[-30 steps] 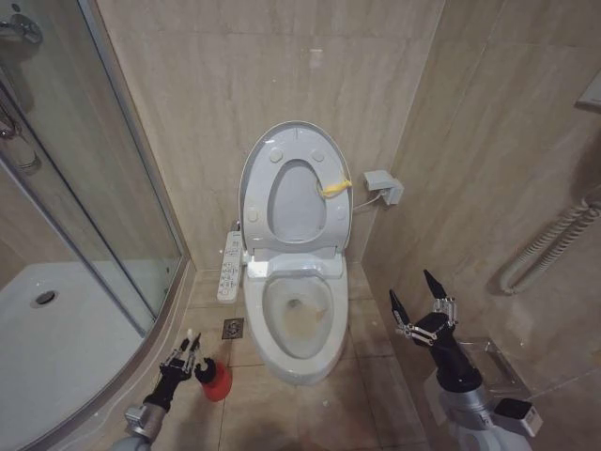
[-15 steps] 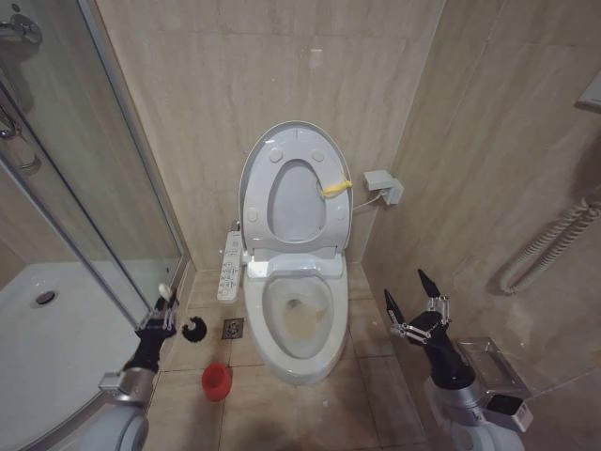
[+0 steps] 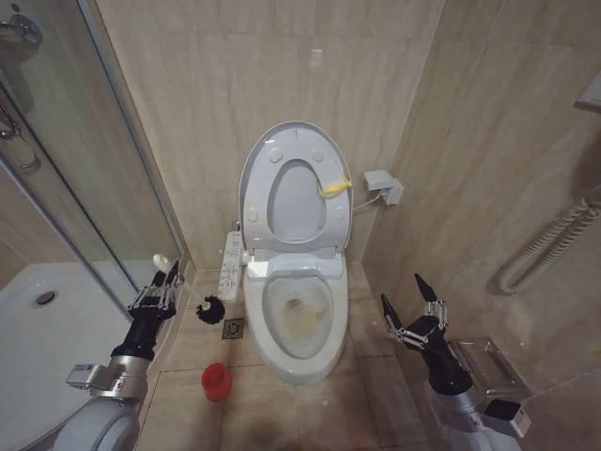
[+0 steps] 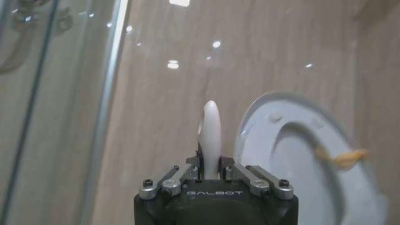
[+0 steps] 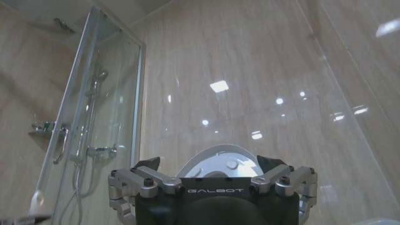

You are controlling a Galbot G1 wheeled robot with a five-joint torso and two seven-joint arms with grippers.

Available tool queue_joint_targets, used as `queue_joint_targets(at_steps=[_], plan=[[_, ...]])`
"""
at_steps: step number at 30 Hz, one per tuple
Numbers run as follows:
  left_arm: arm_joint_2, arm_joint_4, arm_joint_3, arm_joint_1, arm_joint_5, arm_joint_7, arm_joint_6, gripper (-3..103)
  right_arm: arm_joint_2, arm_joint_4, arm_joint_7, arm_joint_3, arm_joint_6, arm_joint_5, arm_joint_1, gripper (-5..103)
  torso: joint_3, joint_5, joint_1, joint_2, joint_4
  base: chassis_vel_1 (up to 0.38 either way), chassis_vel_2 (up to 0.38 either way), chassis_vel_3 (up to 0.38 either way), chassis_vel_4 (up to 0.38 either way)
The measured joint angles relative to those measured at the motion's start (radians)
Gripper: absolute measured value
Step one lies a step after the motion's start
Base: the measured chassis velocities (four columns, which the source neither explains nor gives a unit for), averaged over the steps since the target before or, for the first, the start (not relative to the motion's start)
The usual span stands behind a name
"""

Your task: Open the toilet lid, clean the toilet bowl with a toilet brush, close the toilet lid, and flush.

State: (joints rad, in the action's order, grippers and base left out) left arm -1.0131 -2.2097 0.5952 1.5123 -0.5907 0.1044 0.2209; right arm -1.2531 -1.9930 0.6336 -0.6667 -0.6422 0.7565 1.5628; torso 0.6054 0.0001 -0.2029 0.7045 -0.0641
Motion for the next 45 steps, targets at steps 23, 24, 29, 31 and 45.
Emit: queue_joint_targets(at_steps=[23,24,29,31,45], plan=[[0.106,0.299,-0.357,-0.434,-0.218,-0.306,0.175,19,-0.09,-0.015,0.0,-0.057,0.0,-0.036,0.049,100,0.0,-0.0001,0.0,0.0,-0.0002,0.0,0.0,0.0,0.0],[0.106,0.299,-0.357,-0.434,-0.218,-0.306,0.175,19,-0.09,-0.015,0.0,-0.057,0.0,-0.036,0.049,100,0.0,-0.0001,0.0,0.0,-0.0002,0.0,0.0,0.0,0.0],[0.085,0.427,-0.512,-0.606,-0.225,-0.278,0.166,19,-0.123,0.01,0.0,-0.064,0.0,-0.049,0.023,100,0.0,0.0,0.0,0.0,-0.0001,0.0,0.0,0.0,0.0],[0.048,0.491,-0.567,-0.657,-0.215,-0.251,0.154,19,-0.135,0.021,0.0,-0.065,0.0,-0.055,0.015,100,0.0,-0.0001,0.0,0.0,0.0001,0.0,0.0,0.0,0.0],[-0.197,0.763,-0.647,-0.714,0.005,-0.237,0.199,19,-0.134,0.07,0.0,-0.067,-0.008,-0.054,-0.017,100,0.0,0.0001,0.0,0.0,0.0002,0.0,0.0,0.0,0.0]])
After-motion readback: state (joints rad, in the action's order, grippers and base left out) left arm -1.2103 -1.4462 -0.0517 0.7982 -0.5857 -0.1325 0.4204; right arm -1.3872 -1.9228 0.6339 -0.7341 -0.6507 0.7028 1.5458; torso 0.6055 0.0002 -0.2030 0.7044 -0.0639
